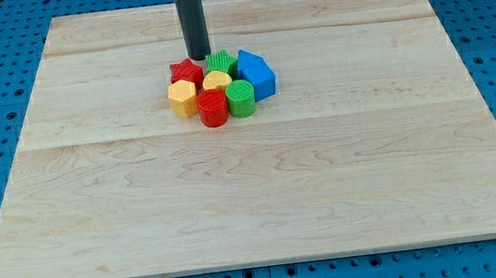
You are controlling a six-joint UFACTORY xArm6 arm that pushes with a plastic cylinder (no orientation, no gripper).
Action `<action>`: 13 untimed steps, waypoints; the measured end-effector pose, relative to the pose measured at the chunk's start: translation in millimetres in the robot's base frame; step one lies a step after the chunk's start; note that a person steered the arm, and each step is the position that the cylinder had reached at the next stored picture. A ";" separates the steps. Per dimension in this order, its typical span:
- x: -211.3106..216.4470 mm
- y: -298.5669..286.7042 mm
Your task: Push the group of blocks left a bit
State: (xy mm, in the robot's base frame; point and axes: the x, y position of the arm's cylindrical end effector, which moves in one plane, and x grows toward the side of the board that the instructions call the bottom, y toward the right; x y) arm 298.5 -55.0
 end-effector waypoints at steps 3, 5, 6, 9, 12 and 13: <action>28.4 133.3; 84.6 136.7; 85.4 124.1; 85.4 106.9; 85.3 67.2; 85.3 57.6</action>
State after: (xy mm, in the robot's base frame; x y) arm 383.9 2.6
